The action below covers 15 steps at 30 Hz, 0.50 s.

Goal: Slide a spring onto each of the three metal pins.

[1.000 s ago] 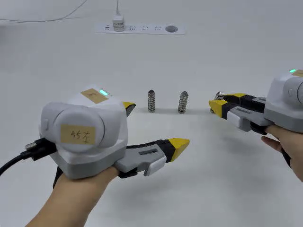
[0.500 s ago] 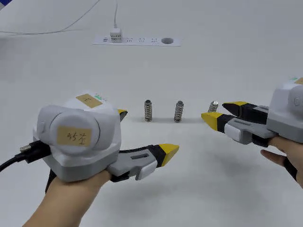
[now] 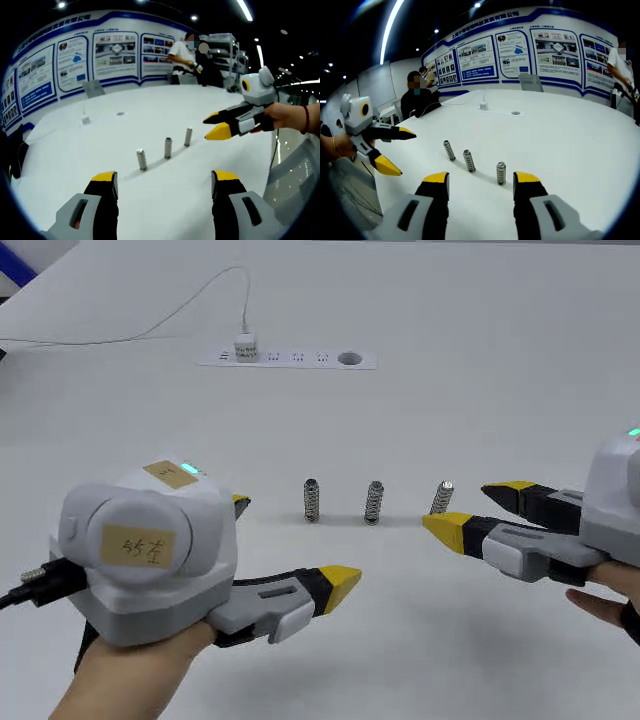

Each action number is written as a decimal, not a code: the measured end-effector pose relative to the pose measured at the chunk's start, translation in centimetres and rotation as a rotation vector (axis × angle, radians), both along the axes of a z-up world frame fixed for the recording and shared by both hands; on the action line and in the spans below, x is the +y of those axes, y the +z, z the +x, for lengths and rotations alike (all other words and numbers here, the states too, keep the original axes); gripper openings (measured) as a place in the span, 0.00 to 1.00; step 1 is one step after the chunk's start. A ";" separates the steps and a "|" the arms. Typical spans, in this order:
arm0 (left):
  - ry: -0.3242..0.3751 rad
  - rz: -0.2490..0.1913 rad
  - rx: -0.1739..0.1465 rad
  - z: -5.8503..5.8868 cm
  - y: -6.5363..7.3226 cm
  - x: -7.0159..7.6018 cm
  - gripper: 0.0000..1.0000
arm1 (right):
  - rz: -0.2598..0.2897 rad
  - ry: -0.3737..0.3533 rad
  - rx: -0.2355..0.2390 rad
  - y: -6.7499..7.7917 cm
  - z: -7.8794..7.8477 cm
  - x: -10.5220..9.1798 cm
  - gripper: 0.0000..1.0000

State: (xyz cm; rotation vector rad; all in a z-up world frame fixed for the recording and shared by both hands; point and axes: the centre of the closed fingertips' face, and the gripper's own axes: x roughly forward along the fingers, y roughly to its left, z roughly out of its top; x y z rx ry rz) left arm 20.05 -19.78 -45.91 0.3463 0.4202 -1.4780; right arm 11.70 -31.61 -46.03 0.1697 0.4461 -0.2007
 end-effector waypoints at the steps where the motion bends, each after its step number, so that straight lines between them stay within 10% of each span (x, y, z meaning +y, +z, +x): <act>1: 0.003 0.001 0.002 0.1 0.0 0.2 0.78 | -0.008 0.006 -0.002 0.2 -0.1 0.2 0.54; 15: 0.035 0.016 0.003 0.4 0.3 2.1 0.82 | -0.021 0.020 0.045 0.4 -1.3 1.7 0.62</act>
